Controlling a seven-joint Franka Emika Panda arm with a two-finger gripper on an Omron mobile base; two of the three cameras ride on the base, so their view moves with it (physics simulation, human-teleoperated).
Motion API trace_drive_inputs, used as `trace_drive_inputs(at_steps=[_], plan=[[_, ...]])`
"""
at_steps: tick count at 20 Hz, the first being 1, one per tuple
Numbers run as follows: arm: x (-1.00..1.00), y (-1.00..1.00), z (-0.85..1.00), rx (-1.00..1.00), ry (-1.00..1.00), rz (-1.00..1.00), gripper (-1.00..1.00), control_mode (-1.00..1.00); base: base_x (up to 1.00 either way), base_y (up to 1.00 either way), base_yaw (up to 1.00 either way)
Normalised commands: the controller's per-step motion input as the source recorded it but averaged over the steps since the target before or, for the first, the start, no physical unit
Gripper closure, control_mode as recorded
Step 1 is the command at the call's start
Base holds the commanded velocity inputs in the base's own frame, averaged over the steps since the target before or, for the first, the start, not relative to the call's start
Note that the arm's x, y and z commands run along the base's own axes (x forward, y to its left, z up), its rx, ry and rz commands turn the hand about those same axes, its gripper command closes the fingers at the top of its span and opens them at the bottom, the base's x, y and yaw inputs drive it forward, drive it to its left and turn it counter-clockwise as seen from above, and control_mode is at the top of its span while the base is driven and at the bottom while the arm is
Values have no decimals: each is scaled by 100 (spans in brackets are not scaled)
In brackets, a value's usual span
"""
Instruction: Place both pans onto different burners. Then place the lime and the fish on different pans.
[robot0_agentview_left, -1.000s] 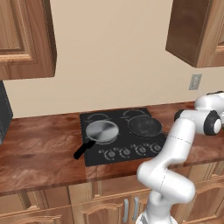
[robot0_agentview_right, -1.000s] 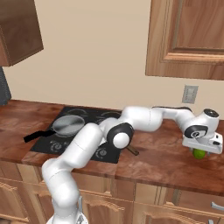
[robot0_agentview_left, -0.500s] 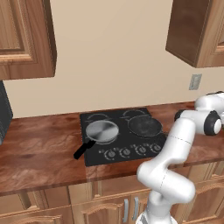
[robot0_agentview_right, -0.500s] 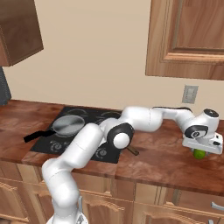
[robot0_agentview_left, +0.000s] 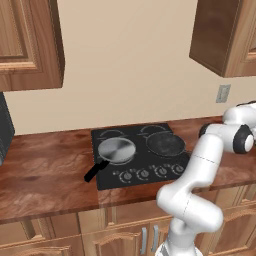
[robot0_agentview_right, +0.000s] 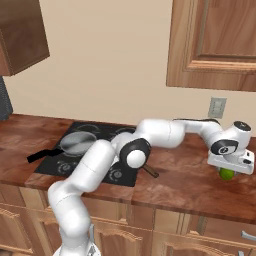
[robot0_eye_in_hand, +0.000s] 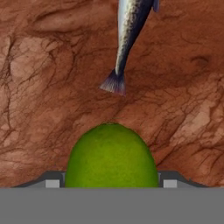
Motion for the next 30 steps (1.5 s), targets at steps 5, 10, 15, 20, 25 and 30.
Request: trace_drive_inputs(at_steps=[5,10,15,20,25,30], plan=[[-20,48,1,0,-1,0,100,-100,0,0,0],[-8,59,3,-3,-1,0,100,-100,0,0,0],[0,63,6,-4,0,0,100,-100,0,0,0],[0,59,0,-2,0,0,100,-100,0,0,0],[0,51,26,0,0,0,100,-100,0,0,0],[0,47,40,0,1,0,100,-100,0,0,0]])
